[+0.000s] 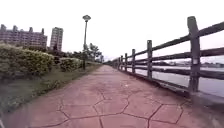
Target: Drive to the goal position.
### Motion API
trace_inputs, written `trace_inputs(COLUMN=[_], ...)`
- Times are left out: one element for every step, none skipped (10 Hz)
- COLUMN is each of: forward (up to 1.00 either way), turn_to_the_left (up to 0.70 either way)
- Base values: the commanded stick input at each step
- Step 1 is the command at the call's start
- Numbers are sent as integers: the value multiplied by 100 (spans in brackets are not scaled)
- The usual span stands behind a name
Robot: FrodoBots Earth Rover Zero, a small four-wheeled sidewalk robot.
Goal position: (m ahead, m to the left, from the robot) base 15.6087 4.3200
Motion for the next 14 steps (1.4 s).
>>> trace_inputs(forward=[100, 100, 100, 100, 100, 100, 100, 100, 100, 100, 100, 100, 100, 100], turn_to_the_left=[6, 0, 0, 0, 0, 0, 0, 0, 0, 0, 0, 0, 0, 0])
